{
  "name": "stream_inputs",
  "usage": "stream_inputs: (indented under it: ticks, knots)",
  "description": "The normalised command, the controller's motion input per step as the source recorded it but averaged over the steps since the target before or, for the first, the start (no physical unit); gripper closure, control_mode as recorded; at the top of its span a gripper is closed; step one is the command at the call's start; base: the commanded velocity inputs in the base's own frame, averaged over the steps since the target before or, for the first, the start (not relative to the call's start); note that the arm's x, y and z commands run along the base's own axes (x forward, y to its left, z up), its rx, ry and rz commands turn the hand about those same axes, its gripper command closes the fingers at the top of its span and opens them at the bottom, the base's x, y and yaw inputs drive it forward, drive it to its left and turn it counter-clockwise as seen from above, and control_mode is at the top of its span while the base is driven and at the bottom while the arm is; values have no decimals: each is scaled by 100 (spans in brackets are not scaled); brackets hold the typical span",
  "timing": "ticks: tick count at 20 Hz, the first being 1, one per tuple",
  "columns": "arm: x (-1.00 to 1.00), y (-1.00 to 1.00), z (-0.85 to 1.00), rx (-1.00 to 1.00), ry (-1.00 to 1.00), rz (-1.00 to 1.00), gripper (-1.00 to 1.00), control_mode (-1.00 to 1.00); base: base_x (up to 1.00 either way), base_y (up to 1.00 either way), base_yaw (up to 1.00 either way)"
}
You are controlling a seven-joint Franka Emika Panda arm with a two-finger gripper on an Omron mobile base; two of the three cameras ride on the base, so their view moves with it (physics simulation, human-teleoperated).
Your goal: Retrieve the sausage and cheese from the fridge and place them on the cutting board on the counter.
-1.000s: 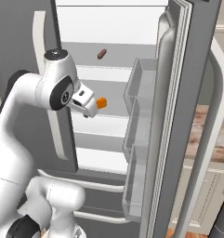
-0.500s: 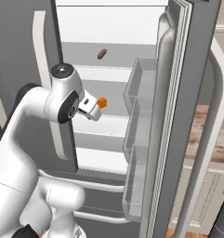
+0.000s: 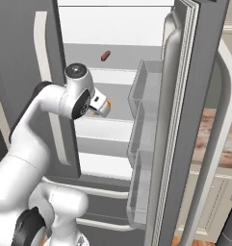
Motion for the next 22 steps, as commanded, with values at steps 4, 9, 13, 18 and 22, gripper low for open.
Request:
stream_inputs:
  ticks: [4, 9, 13, 18, 22]
  knots:
    - [56, 0, -8, 7, 3, 3, -100, -100, 0, 0, 0]
    - [43, 0, -30, 3, 0, 2, -100, -100, 0, 0, 0]
    - [34, 0, -30, 0, 0, 0, -100, -100, 0, 0, 0]
    - [34, 0, -7, 0, 0, 2, -100, -100, 0, 0, 0]
    - [16, 0, -13, 0, 0, 4, -100, -100, 0, 0, 0]
